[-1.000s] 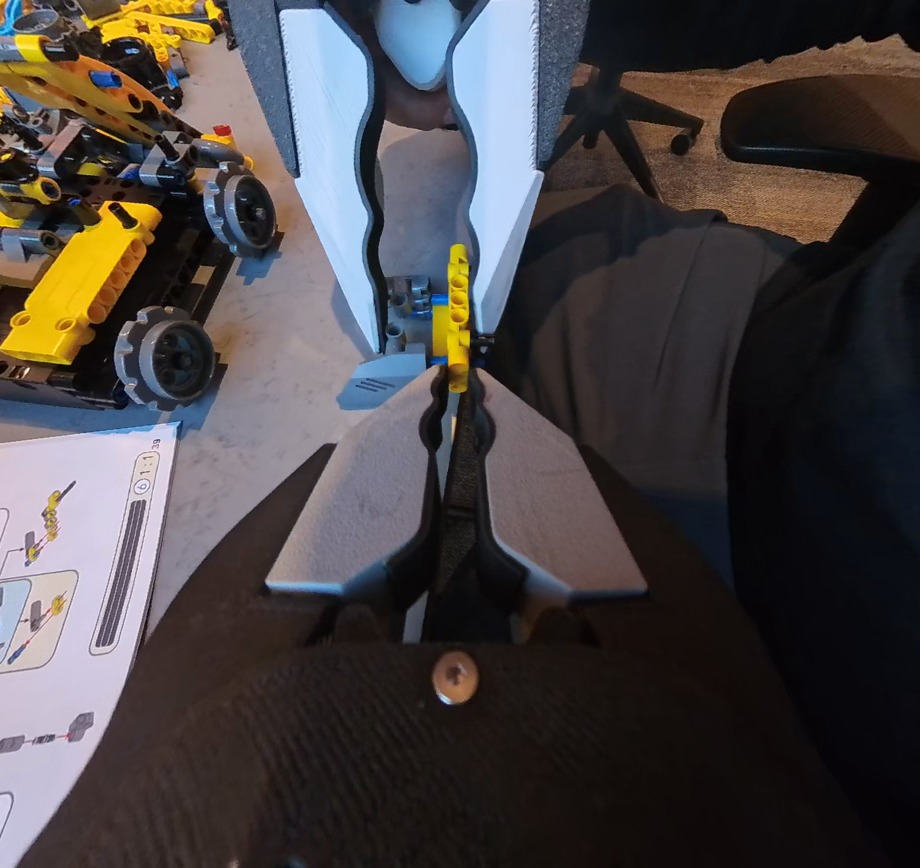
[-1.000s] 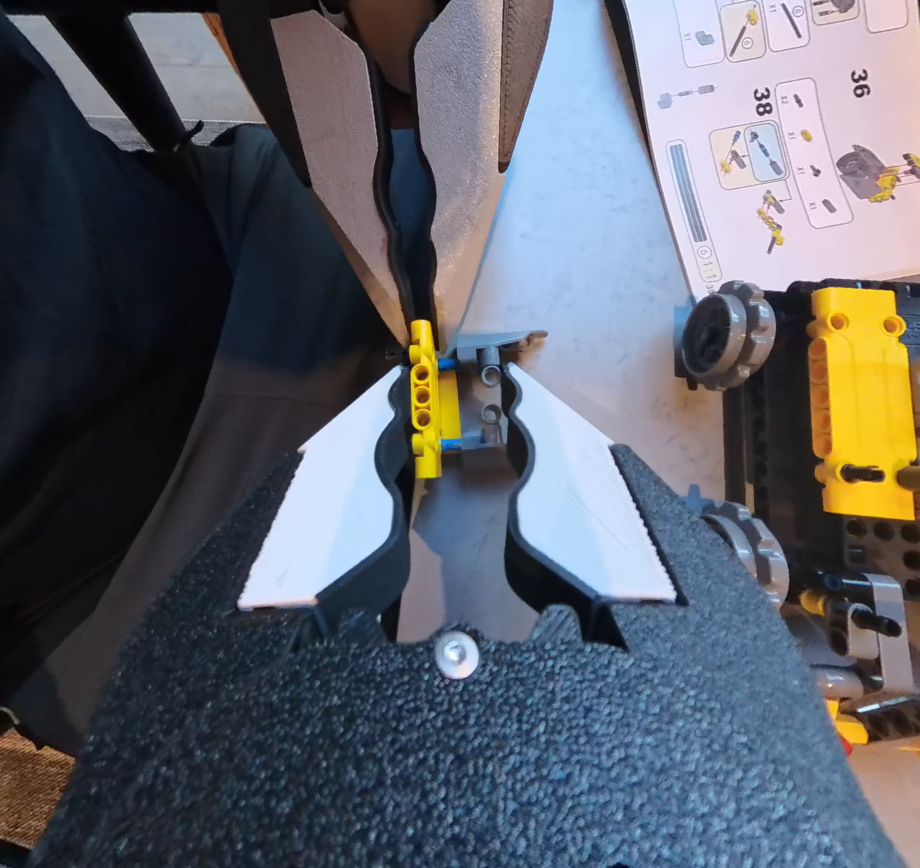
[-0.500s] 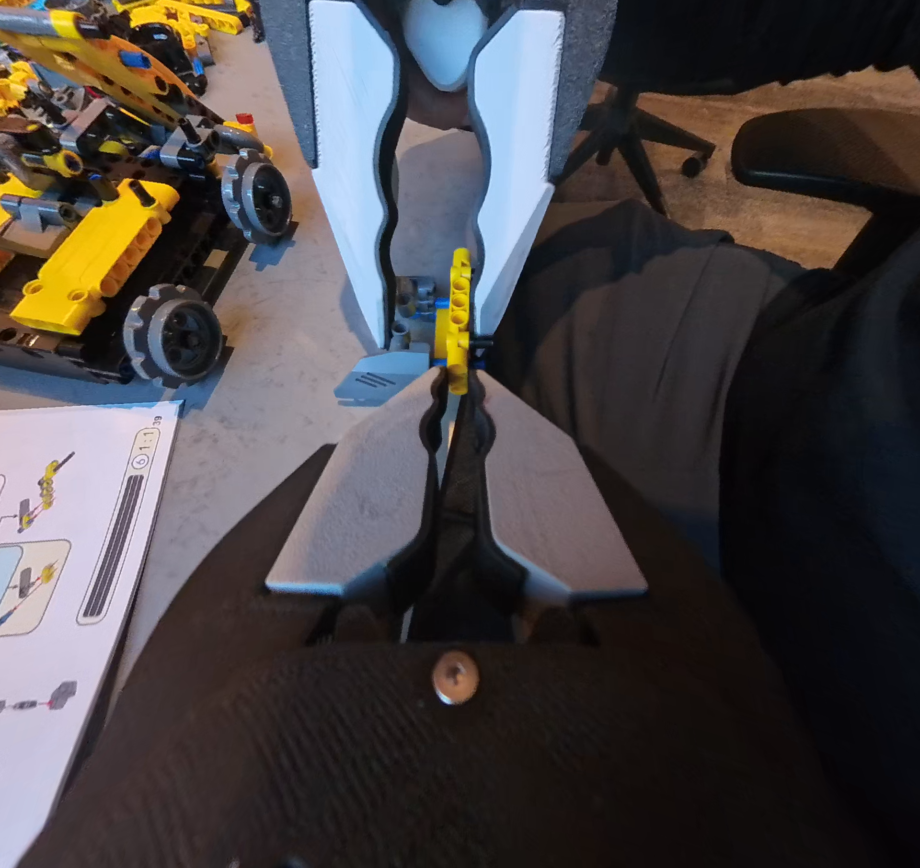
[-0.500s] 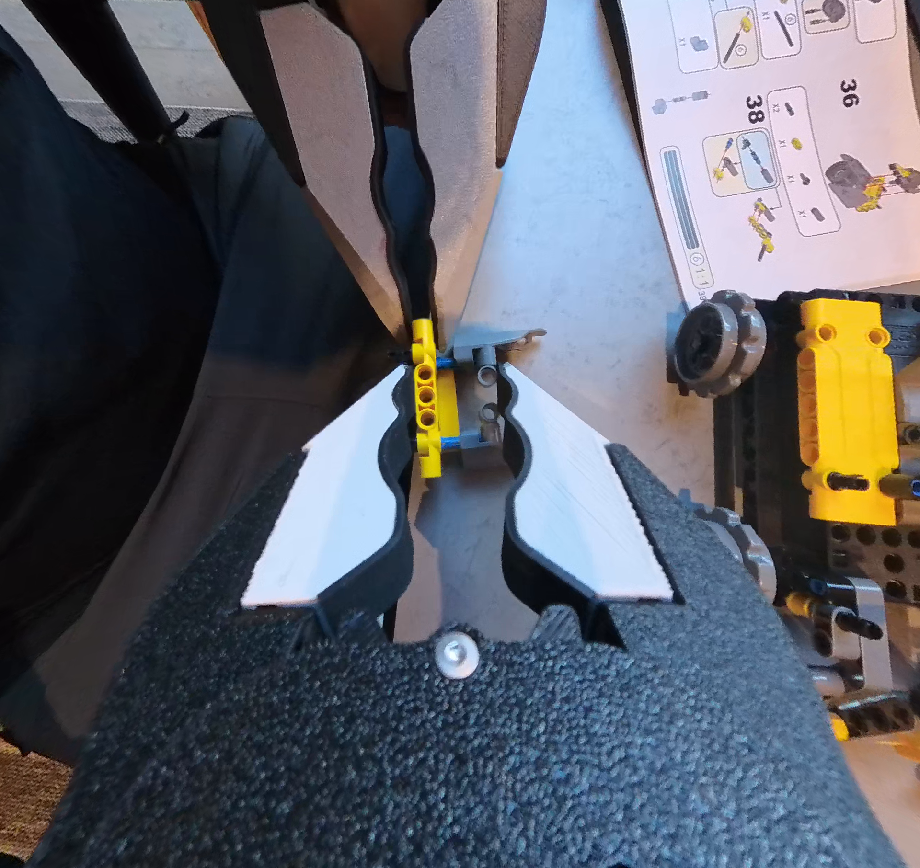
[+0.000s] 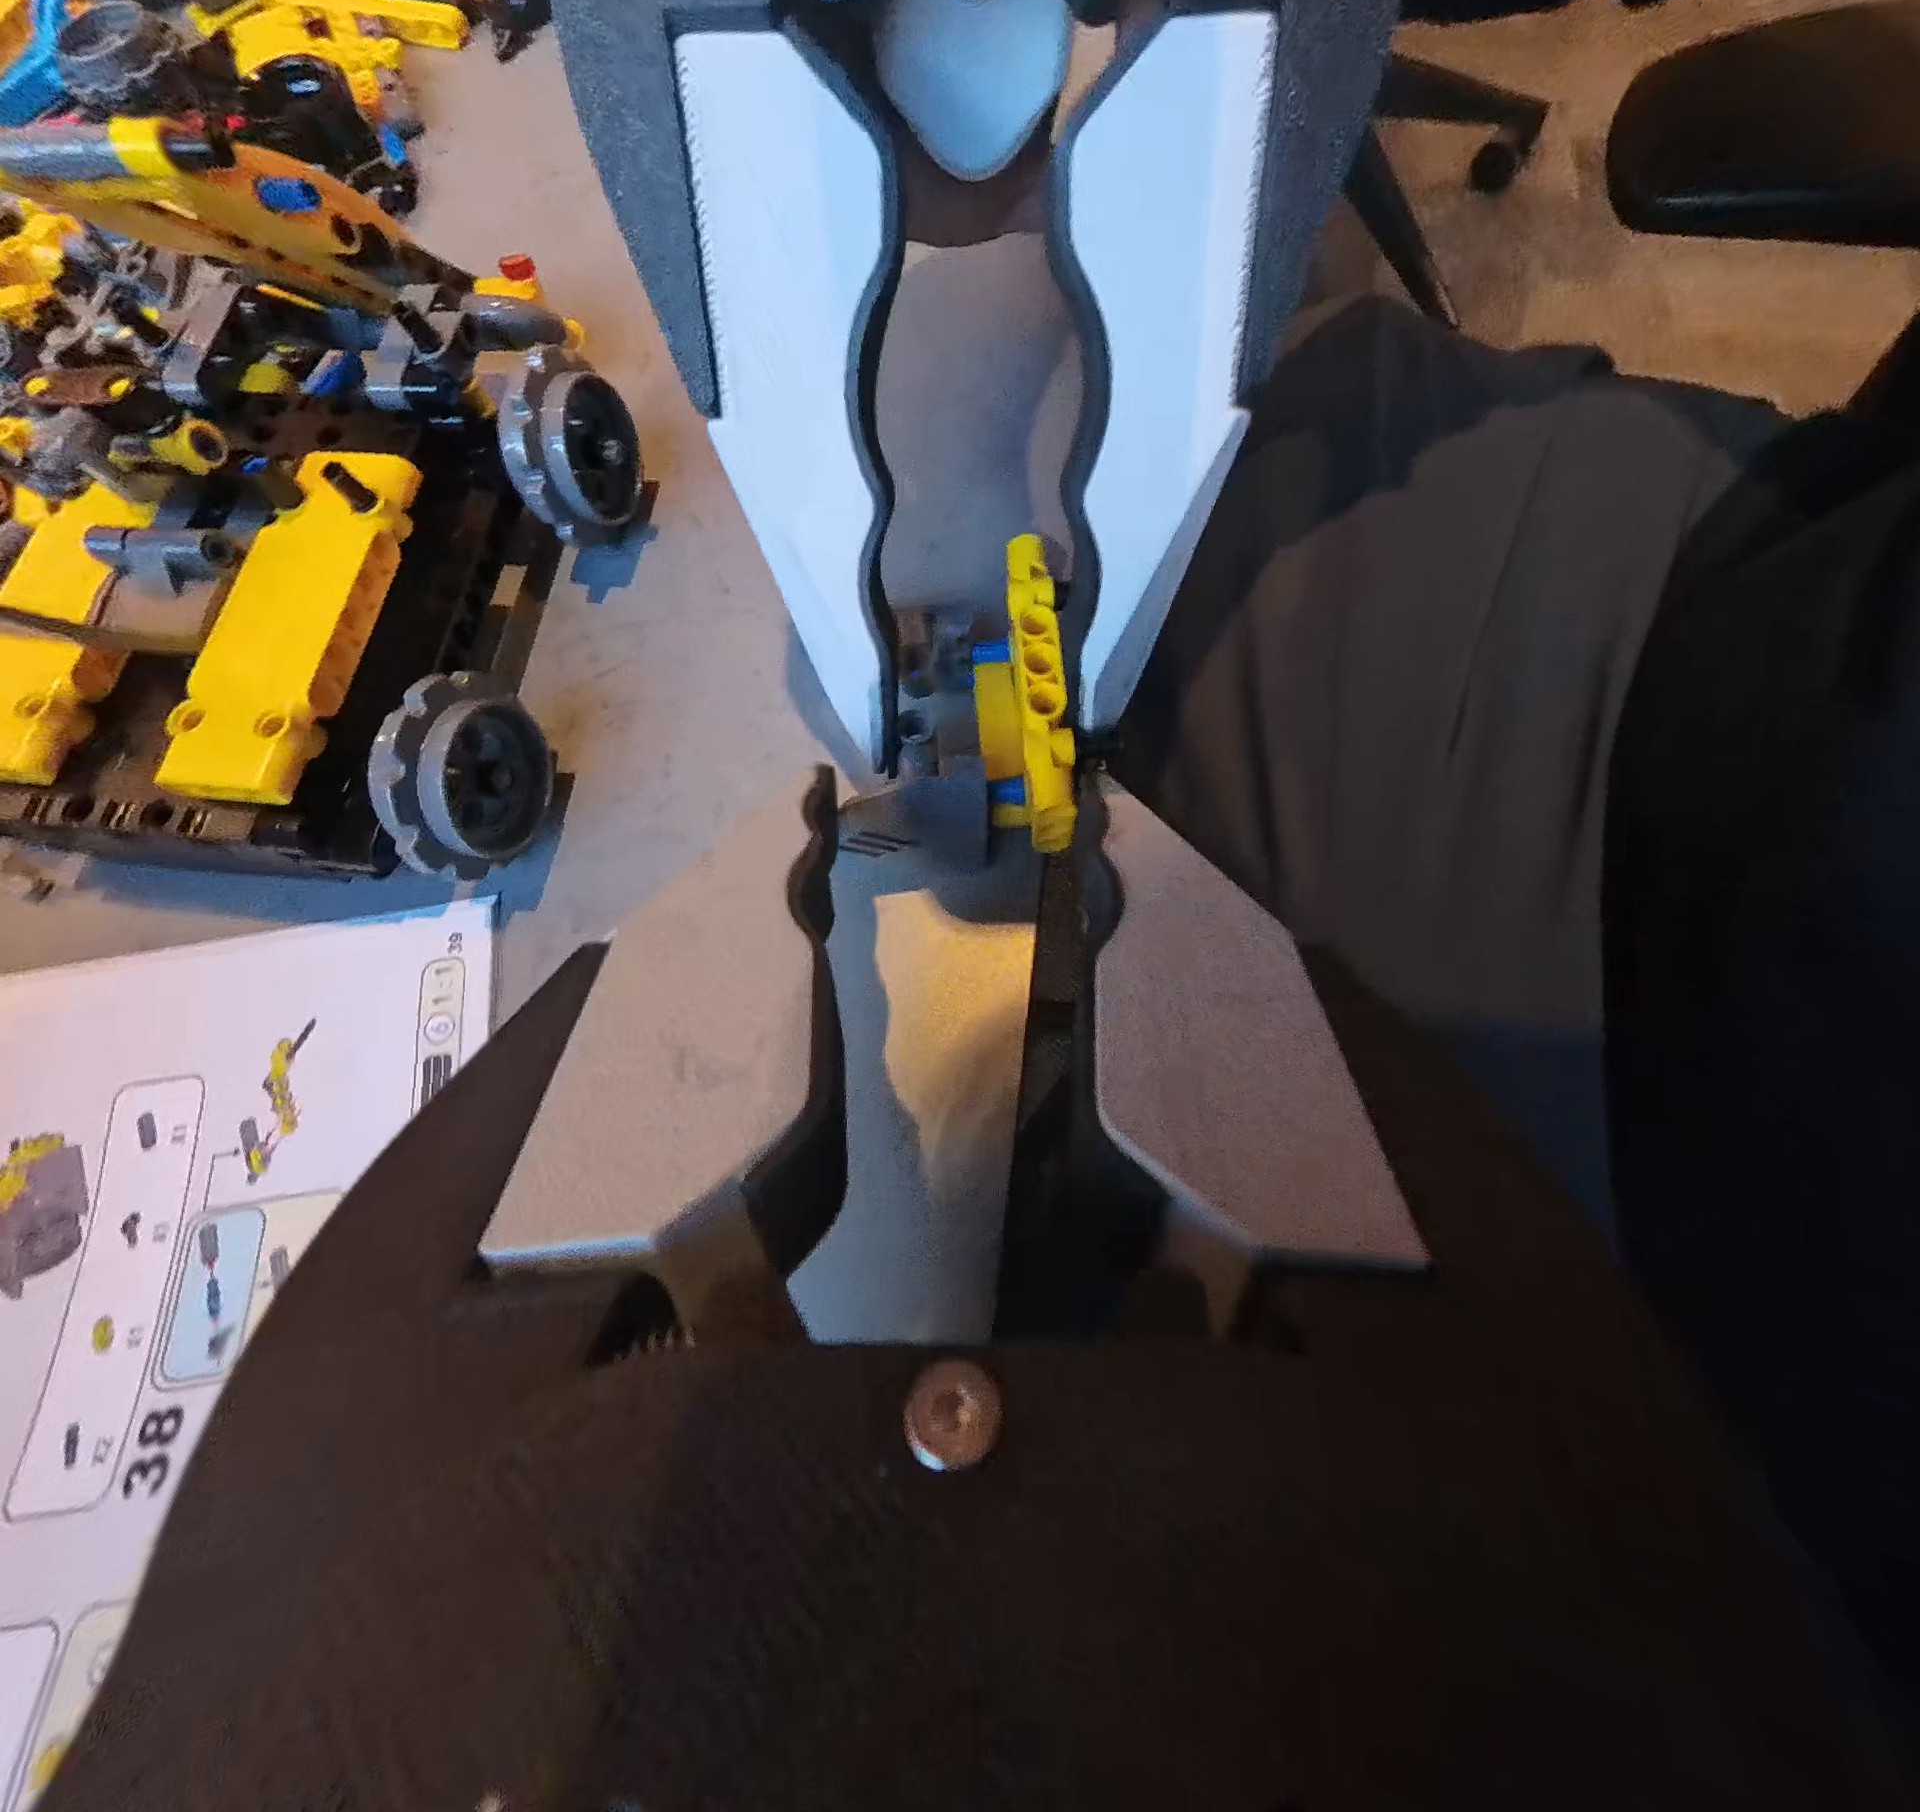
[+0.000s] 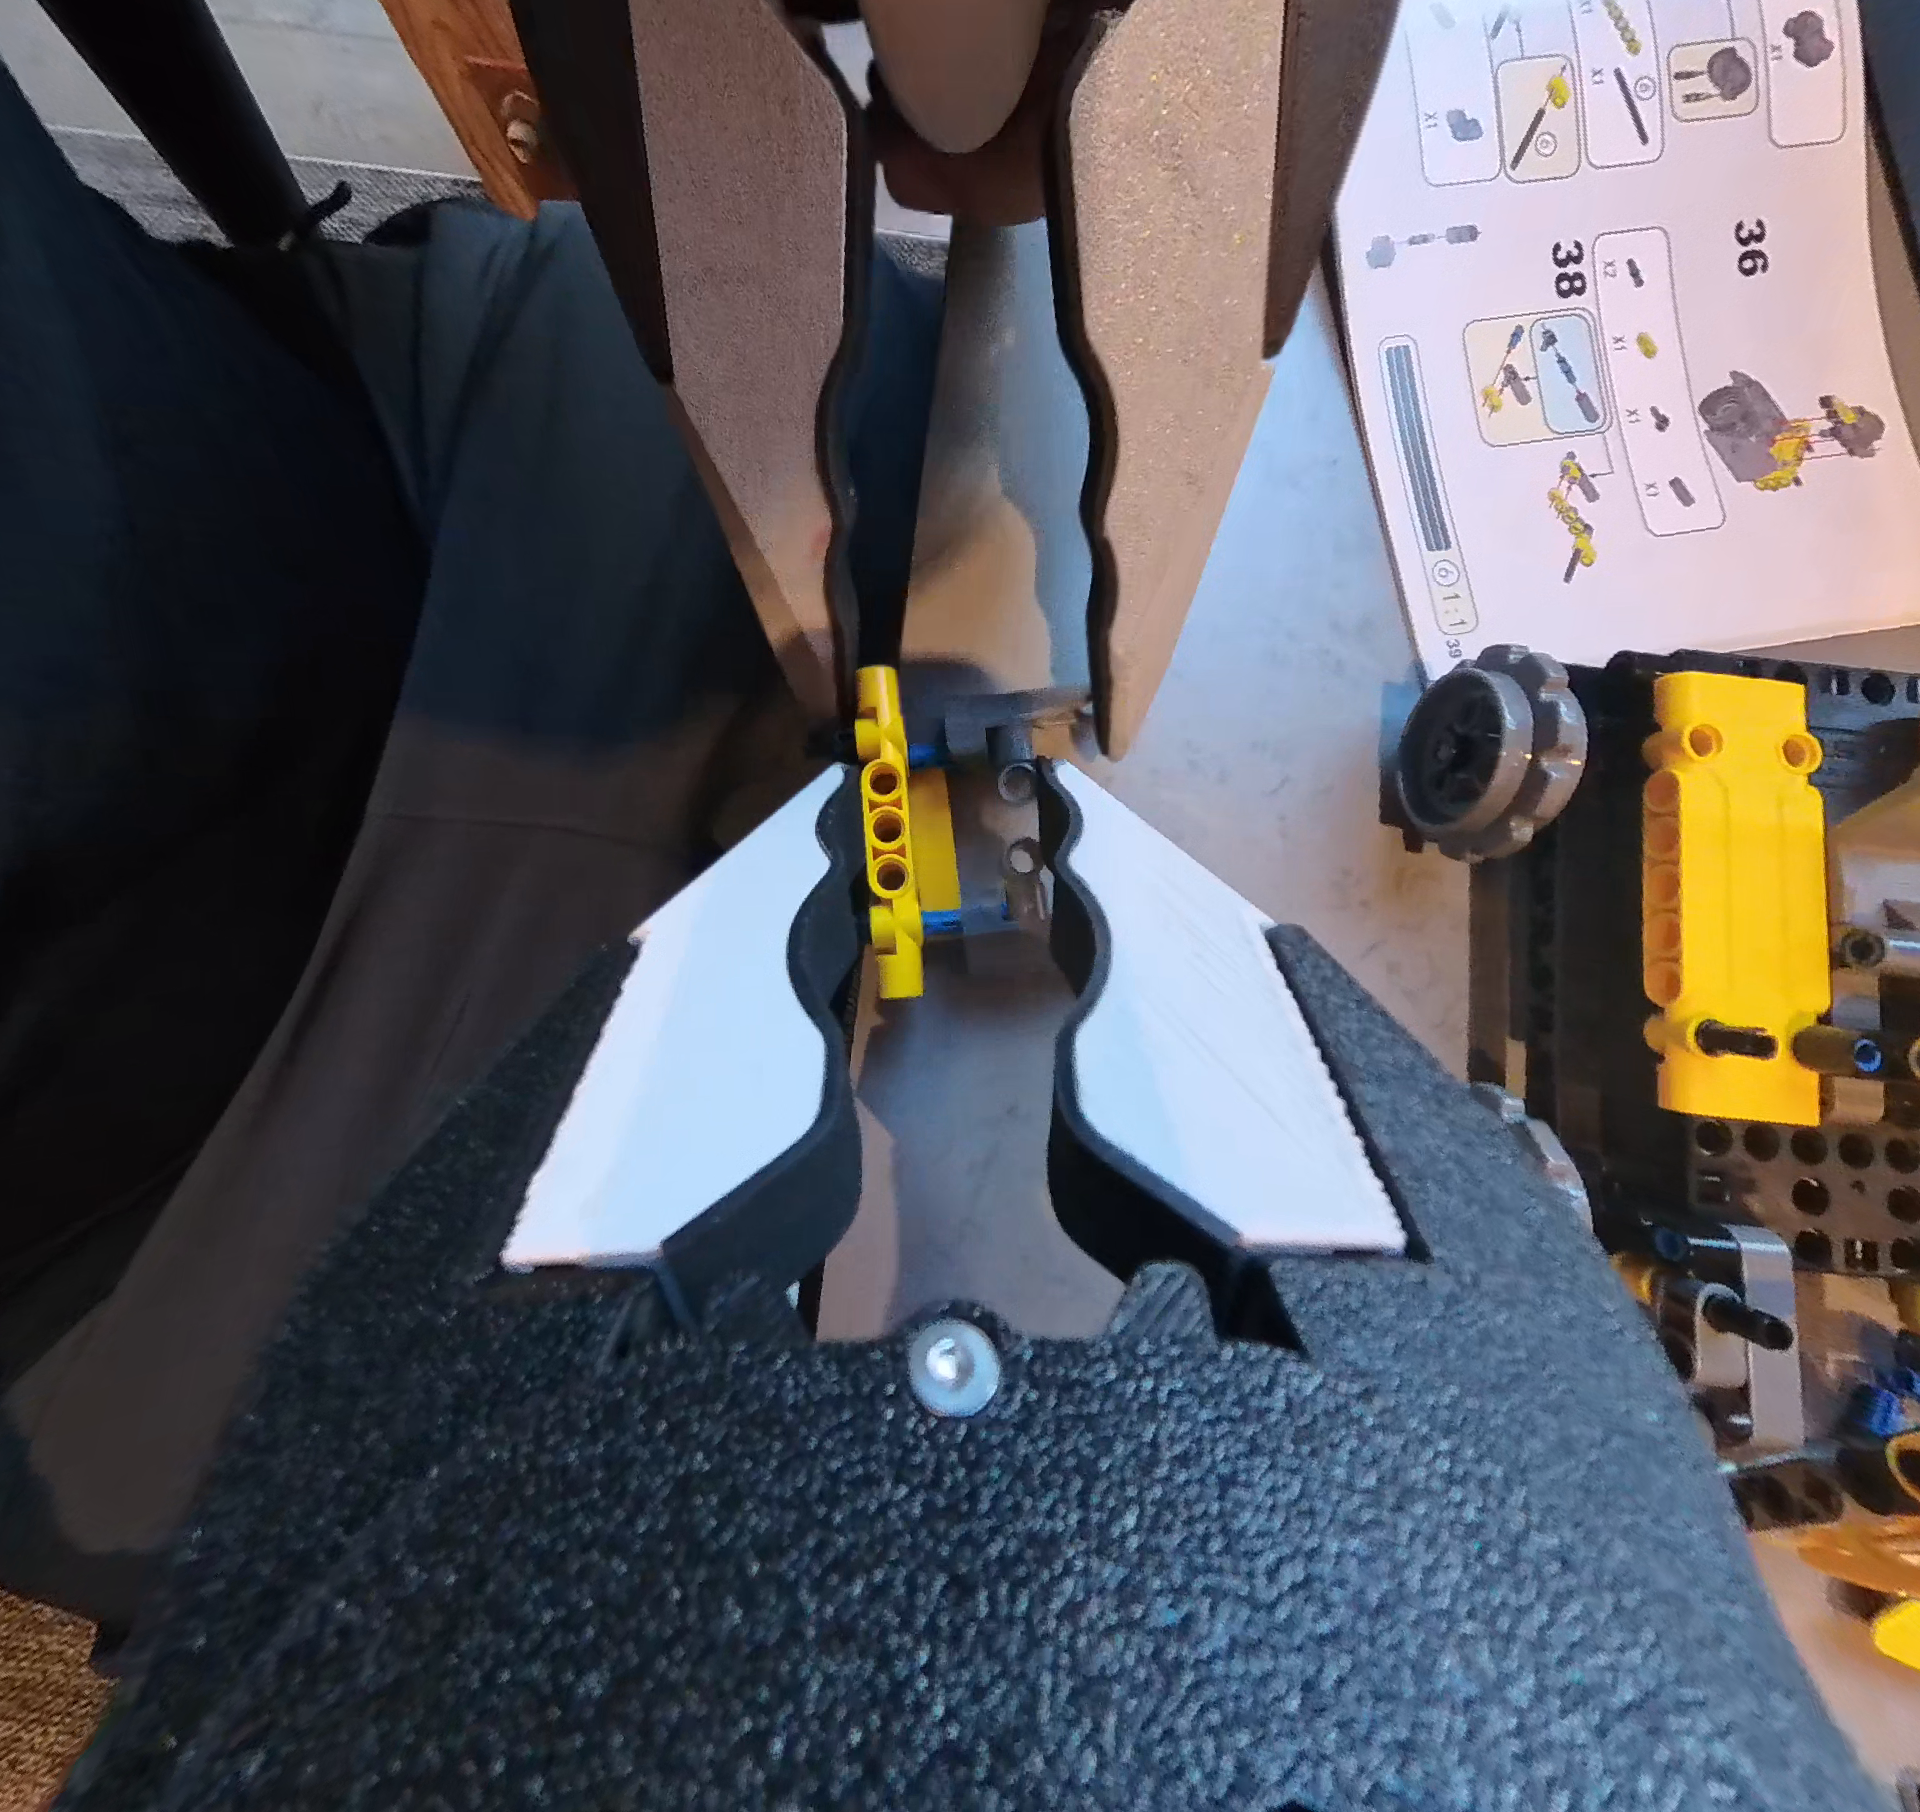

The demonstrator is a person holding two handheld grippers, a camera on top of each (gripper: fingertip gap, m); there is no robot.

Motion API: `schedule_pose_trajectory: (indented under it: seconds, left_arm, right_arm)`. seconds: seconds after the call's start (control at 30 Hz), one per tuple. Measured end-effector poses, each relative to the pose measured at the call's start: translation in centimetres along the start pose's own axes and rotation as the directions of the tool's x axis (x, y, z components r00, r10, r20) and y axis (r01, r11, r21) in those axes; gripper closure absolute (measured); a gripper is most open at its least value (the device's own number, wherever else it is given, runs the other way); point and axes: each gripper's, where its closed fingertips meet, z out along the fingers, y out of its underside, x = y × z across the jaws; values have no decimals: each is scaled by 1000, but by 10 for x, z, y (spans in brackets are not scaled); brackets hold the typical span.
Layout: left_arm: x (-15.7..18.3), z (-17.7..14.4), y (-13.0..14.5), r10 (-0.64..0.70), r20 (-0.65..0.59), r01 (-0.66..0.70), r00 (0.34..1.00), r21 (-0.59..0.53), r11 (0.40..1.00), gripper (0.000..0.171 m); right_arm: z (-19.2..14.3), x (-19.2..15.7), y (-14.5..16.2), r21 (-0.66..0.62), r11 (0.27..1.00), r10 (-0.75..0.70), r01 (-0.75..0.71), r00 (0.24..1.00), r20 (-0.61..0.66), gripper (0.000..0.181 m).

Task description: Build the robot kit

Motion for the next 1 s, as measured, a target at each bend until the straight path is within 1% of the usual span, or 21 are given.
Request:
schedule_pose_trajectory:
  seconds: [0.47, 0.87, 0.97, 1.0]
  left_arm:
    - [-1, 0, 3, -27, -108, 26, 994, -12, 1000, 128]
    - [-1, 1, 4, -22, -121, 21, 992, -10, 1000, 128]
    - [-2, 0, 5, -19, -113, 18, 993, -10, 1000, 131]
    - [-4, 0, 5, -14, -99, 12, 995, -12, 1000, 138]
  right_arm:
    - [1, 0, -1, 31, 999, 8, -8, 1000, 18, 148]
    - [1, 1, -2, 23, 999, -29, 29, 999, -21, 147]
    - [0, 2, -3, 32, 999, -25, 26, 999, -32, 145]
    - [0, 1, -3, 34, 999, -19, 21, 999, -32, 144]
